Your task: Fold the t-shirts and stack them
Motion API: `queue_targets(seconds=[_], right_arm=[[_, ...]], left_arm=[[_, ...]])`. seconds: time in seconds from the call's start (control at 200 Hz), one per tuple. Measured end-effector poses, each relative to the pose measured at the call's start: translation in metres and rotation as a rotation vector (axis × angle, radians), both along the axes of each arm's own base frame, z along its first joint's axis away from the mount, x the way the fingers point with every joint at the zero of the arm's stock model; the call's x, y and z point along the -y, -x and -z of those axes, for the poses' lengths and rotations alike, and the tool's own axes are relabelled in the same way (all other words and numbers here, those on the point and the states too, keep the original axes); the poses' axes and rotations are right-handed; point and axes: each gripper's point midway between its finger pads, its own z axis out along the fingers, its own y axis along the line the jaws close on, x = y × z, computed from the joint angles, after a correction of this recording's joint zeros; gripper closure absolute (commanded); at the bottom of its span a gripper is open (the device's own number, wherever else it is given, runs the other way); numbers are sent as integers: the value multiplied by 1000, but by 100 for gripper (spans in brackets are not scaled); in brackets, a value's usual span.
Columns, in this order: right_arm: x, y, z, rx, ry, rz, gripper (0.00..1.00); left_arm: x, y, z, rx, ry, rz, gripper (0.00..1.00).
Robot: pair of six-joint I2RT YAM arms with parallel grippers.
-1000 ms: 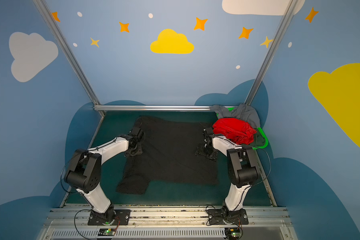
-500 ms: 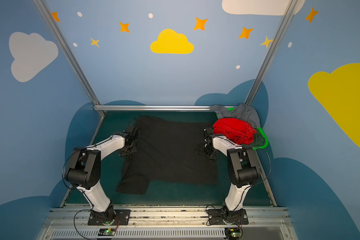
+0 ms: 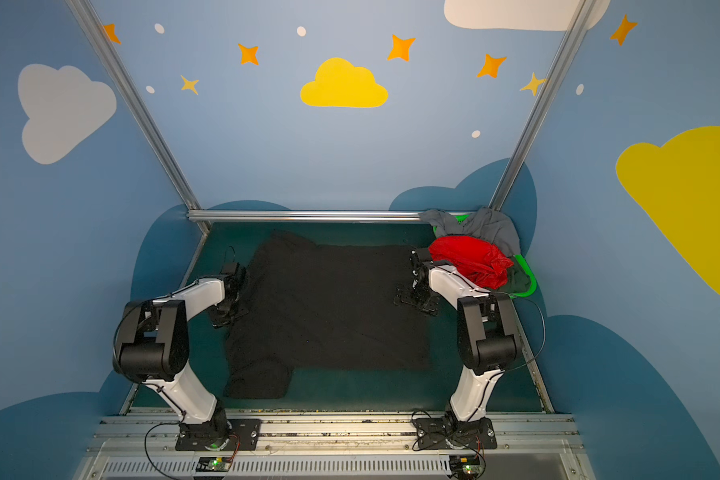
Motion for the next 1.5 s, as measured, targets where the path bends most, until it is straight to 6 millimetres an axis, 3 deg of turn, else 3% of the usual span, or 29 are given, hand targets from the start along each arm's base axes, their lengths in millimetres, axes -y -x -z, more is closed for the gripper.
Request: queue_targets(seconds=[0.025, 0.04, 0.105, 0.2, 0.265, 0.35, 0.581, 0.761, 1.031, 1.382, 1.497], right_arm=[[-1, -4, -4, 13, -3, -2, 4], [-1, -7, -6, 19, -4, -3, 4], [-3, -17, -16, 47, -10, -11, 4], [-7, -36, -28, 84, -18, -24, 4], [-9, -56, -34, 115, -21, -33, 4], [-10, -83, -36, 144, -30, -31, 4], [-8, -142, -23, 170, -59, -16, 4], [-6, -173, -12, 173, -70, -4, 4], [-9, -205, 1, 168, -124, 6, 5], [-15, -209, 7, 149, -183, 11, 6], [-20, -210, 9, 142, -226, 11, 6]], left_arm=[[-3, 1, -2, 5, -2, -9, 65], [-4, 1, -3, 6, -4, -13, 59], [-10, 1, -8, 21, -11, -31, 49], [-13, -4, -14, 40, -9, -45, 16], [-10, -10, -20, 64, 8, -43, 1], [-4, -24, -36, 126, 37, -28, 0], [16, -76, -111, 398, 66, 58, 0], [19, -114, -133, 474, 70, 96, 0], [28, -175, -111, 448, 113, 165, 0], [45, -228, -81, 406, 190, 278, 0], [49, -237, -72, 394, 206, 320, 0]])
